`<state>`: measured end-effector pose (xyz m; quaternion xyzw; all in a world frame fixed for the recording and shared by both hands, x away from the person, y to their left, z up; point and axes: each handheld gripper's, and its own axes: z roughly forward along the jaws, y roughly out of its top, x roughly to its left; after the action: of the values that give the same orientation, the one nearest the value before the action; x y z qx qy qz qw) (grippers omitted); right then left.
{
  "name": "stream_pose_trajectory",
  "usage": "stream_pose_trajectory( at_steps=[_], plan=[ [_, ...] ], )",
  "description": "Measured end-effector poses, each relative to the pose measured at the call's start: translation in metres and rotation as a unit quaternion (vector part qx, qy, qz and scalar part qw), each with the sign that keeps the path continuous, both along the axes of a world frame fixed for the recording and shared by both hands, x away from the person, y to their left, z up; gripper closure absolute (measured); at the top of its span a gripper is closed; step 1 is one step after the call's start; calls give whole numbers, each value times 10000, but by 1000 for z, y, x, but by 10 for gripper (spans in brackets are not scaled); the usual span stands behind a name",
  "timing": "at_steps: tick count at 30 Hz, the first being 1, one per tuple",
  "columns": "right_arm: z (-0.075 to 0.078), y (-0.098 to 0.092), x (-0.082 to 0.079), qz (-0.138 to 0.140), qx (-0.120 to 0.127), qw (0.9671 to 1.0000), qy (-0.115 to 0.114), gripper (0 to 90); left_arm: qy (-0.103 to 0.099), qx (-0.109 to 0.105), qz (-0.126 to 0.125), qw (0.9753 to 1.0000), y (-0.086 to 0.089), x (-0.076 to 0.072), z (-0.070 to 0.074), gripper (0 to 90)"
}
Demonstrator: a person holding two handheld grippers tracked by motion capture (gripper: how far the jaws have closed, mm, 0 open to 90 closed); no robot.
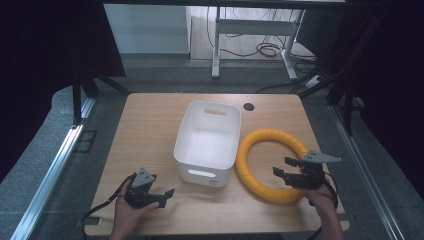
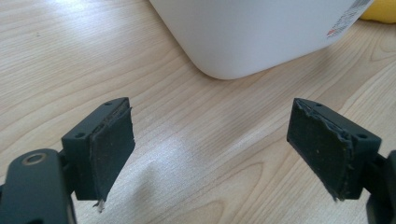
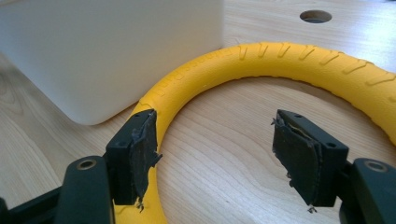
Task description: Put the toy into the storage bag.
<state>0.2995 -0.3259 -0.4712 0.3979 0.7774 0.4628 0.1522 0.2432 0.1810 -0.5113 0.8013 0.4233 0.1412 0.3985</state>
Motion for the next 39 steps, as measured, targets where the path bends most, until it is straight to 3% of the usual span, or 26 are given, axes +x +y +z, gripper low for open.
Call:
stream_pose_trajectory(
  at_steps=[9, 11, 16, 22, 25, 31, 36, 37, 38, 39],
  plan=[
    [0, -7, -4, 50, -99, 9999, 71, 335, 32, -159, -32, 9999, -1, 2, 1, 151],
    [0, -7, -4, 43, -100, 9999, 70, 334, -6, 18, -83, 10000, -6, 2, 1, 150],
    [-3, -8, -5, -14, -90, 9999, 87, 334, 10, 151, -139, 9998, -10, 2, -1, 149],
    [1, -1, -8, 40, -151, 9999, 39, 336, -100, 66, -157, 9998, -7, 3, 8, 150],
    [4, 2, -10, 91, -169, 9998, -10, 334, -125, 132, -92, 9998, -5, 4, 9, 150],
    [6, 12, -7, 267, -205, 9988, 343, 327, -35, 95, -152, 9998, -9, 7, 5, 151],
    [15, 25, 1, 482, -505, 9961, 537, 334, -87, 97, -125, 9998, -6, 2, 8, 151],
    [17, 29, 3, 592, -641, 9948, 534, 343, -91, 75, -115, 9999, -6, 1, 9, 151],
    [20, 37, 4, 758, -960, 9913, 494, 353, -90, 67, -111, 9999, -6, 1, 9, 151],
    [20, 37, 4, 758, -960, 9913, 494, 353, -90, 67, -111, 9999, -6, 1, 9, 151]
  ],
)
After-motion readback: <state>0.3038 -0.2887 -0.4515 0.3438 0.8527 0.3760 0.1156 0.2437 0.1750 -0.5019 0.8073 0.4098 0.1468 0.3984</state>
